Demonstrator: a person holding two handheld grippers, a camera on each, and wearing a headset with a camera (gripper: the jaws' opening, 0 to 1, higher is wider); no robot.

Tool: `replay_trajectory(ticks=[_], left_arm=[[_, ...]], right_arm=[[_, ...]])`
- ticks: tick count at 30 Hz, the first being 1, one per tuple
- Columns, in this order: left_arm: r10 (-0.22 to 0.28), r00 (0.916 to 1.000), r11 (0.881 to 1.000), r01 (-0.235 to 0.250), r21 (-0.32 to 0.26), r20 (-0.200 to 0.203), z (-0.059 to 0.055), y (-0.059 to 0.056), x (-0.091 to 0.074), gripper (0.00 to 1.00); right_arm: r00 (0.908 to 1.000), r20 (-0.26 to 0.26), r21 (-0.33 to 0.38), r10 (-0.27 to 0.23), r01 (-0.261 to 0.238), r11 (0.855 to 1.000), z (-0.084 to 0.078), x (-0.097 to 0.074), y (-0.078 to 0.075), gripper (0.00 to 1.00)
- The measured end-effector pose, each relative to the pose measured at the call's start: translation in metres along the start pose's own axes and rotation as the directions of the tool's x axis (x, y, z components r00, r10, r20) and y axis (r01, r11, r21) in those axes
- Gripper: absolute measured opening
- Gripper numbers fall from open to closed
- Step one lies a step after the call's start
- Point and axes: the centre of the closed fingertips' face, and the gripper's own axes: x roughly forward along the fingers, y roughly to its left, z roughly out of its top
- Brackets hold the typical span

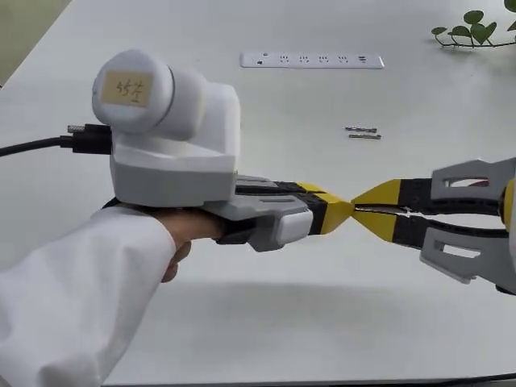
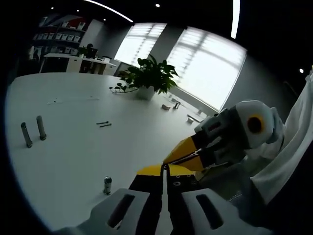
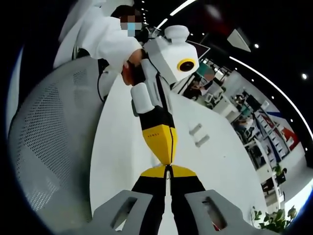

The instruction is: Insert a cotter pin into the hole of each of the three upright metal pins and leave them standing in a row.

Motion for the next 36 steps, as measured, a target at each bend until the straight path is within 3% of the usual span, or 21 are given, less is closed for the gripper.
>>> replay_trajectory(ticks=[6, 12, 15, 18, 20, 22, 25, 27, 28, 29, 31, 32, 33, 36], left_arm=[[-0.002, 0.9999, 1.0, 0.001, -0.022, -0.012, -0.003, 0.001, 0.0, 0.0], [0.009, 0.9995, 1.0, -0.009, -0.006, -0.031, -0.009, 0.003, -0.002, 0.0], [0.011, 0.9989, 1.0, -0.01, 0.022, -0.046, -0.013, 0.004, -0.005, 0.0], [0.018, 0.9992, 1.0, -0.017, 0.019, -0.036, -0.013, 0.006, -0.009, 0.0], [0.017, 0.9995, 0.999, -0.017, 0.031, -0.027, -0.012, 0.007, -0.011, 0.0], [0.01, 0.9996, 0.997, -0.008, 0.082, -0.025, -0.011, 0.006, -0.013, 0.0], [0.005, 0.9998, 0.992, -0.003, 0.128, -0.018, -0.01, 0.005, -0.017, 0.0], [-0.002, 0.9999, 0.987, 0.005, 0.161, -0.017, -0.01, 0.005, -0.019, 0.0], [-0.006, 0.9997, 0.982, 0.01, 0.187, -0.024, -0.011, 0.004, -0.02, 0.0], [-0.012, 0.9997, 0.978, 0.017, 0.208, -0.023, -0.01, 0.003, -0.021, 0.0], [-0.03, 0.9994, 0.97, 0.032, 0.242, -0.015, -0.008, 0.0, -0.023, 0.0], [-0.035, 0.9993, 0.967, 0.037, 0.251, -0.013, -0.008, -0.002, -0.024, 0.0], [-0.048, 0.9988, 0.957, 0.048, 0.288, -0.008, -0.006, -0.003, -0.024, 0.0], [-0.074, 0.9971, 0.945, 0.075, 0.319, -0.013, -0.006, -0.008, -0.027, 0.0]], right_arm=[[0.9998, 0.01, 0.015, 0.016, -0.016, 1.0, -0.001, 0.002, 0.002, 0.0], [0.9996, 0.02, 0.04, 0.019, -0.02, 0.999, -0.002, 0.003, 0.003, 0.02], [0.9994, 0.026, 0.084, 0.022, -0.024, 0.996, -0.005, 0.002, 0.001, 0.01], [0.9992, 0.022, 0.132, 0.034, -0.037, 0.991, -0.011, 0.001, 0.0, 0.02], [0.9967, 0.044, 0.208, 0.068, -0.075, 0.975, -0.01, 0.0, 0.005, 0.03], [0.9936, 0.076, 0.271, 0.084, -0.102, 0.957, -0.012, 0.0, 0.005, 0.02], [0.9904, 0.106, 0.349, 0.089, -0.121, 0.929, -0.012, -0.002, 0.004, 0.03], [0.9855, 0.131, 0.407, 0.107, -0.152, 0.901, -0.013, -0.002, 0.006, 0.06], [0.9844, 0.141, 0.427, 0.105, -0.156, 0.891, -0.013, -0.002, 0.004, 0.07], [0.9838, 0.144, 0.428, 0.106, -0.159, 0.89, -0.014, -0.003, 0.003, 0.07], [0.9783, 0.165, 0.47, 0.125, -0.19, 0.862, -0.01, -0.003, 0.007, 0.07], [0.976, 0.174, 0.478, 0.131, -0.2, 0.855, -0.009, -0.002, 0.008, 0.07], [0.9715, 0.184, 0.493, 0.149, -0.222, 0.841, -0.008, -0.002, 0.011, 0.08], [0.9629, 0.208, 0.505, 0.172, -0.257, 0.824, -0.004, -0.003, 0.015, 0.08]])
